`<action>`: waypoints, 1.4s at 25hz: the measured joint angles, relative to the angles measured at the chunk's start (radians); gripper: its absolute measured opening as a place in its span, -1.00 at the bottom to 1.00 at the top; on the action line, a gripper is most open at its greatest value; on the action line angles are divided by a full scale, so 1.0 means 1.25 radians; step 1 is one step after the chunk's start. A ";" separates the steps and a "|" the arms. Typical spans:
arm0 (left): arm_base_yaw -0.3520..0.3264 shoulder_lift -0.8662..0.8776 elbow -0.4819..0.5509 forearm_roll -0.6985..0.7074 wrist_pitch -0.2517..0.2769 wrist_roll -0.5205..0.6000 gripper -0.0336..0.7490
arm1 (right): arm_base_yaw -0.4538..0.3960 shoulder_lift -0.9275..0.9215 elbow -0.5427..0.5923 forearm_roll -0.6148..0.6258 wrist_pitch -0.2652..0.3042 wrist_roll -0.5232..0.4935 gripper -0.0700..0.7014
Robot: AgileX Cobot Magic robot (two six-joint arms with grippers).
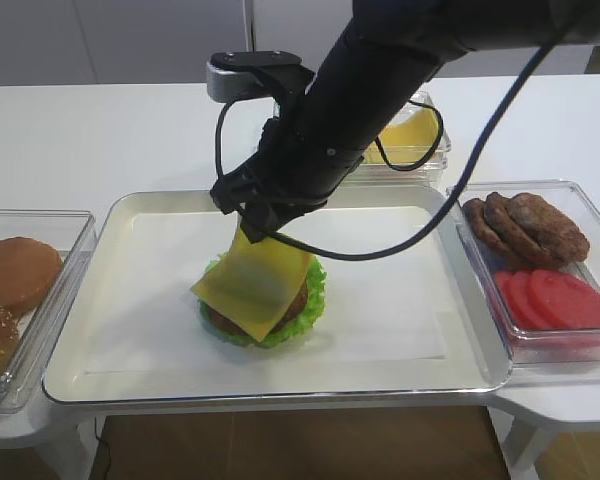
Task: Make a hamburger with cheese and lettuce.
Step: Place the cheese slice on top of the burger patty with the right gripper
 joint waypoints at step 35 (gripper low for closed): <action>0.000 0.000 0.000 0.000 0.000 0.000 0.14 | 0.000 0.015 0.000 0.017 -0.002 0.005 -0.75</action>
